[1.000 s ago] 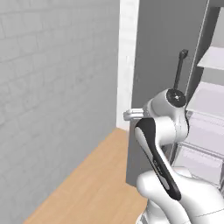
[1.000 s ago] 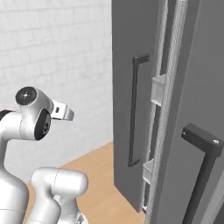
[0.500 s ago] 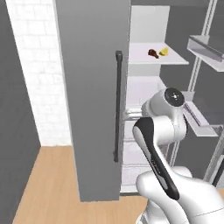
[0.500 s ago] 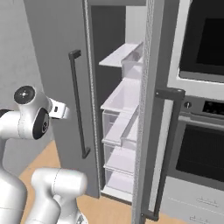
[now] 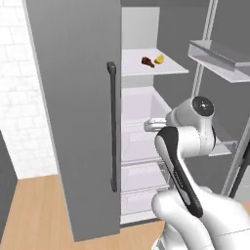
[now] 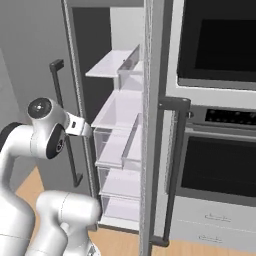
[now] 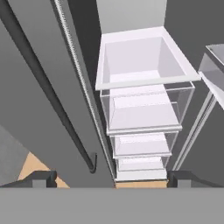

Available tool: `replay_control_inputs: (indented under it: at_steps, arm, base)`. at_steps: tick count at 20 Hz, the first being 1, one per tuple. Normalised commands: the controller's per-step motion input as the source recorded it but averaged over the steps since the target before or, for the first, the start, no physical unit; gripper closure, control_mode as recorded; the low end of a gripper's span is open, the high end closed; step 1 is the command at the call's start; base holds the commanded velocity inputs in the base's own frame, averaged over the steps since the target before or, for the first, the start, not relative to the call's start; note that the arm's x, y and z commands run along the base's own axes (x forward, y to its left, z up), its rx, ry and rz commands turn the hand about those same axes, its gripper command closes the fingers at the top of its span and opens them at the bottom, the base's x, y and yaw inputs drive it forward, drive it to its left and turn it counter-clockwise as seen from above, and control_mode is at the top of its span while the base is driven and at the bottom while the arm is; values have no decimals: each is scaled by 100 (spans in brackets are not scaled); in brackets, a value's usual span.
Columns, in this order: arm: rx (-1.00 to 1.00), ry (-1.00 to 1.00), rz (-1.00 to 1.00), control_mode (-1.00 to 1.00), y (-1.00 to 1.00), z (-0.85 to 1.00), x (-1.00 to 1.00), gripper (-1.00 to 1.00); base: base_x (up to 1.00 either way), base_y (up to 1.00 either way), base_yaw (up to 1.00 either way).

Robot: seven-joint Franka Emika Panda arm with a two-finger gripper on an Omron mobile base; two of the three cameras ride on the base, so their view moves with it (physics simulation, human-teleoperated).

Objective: Place one lemon wedge and one chicken drumstick in each tupperware on the nearby counter, to pack two identical lunches.

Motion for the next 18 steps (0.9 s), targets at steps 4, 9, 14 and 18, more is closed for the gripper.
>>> replay_control_inputs:
  at_steps: [4,9,14,18]
  arm:
    - [0,0,0,100,0,0,0,-100]
    - [0,0,0,100,0,0,0,-100]
    - [0,0,0,100,0,0,0,-100]
    - [0,0,0,100,0,0,0,-100]
  base:
    - [67,-26,-17]
    - [57,-3,-32]
    - [48,-8,-23]
    - [59,-1,-23]
